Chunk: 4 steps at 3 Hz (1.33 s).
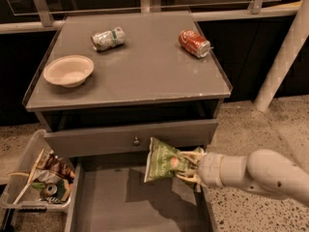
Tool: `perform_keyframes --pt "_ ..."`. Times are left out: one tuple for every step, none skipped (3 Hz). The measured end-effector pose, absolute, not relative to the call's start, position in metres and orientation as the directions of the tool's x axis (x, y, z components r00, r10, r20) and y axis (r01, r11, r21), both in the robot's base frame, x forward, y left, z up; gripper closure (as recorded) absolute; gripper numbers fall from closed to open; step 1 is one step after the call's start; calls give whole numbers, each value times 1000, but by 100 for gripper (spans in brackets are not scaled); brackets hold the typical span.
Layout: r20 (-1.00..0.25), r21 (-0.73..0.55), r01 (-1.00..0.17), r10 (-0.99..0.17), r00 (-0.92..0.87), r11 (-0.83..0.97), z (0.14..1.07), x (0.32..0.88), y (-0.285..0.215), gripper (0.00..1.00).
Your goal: Pick green jalapeno chip bag from middle drawer and place on counter
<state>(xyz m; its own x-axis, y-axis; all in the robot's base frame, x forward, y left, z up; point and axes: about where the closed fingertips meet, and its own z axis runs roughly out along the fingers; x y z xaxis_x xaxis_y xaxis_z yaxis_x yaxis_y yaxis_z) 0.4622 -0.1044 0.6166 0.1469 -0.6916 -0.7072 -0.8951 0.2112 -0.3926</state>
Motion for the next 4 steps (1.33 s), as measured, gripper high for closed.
perform_keyframes --pt "-707 -390 -907 -683 182 161 700 491 -142 100" --pt "-707 -390 -907 -683 182 161 700 491 -142 100" --pt "-674 -436 -890 -703 227 131 727 495 -144 100" --pt "-636 -495 -863 -718 282 100 773 507 -151 100"
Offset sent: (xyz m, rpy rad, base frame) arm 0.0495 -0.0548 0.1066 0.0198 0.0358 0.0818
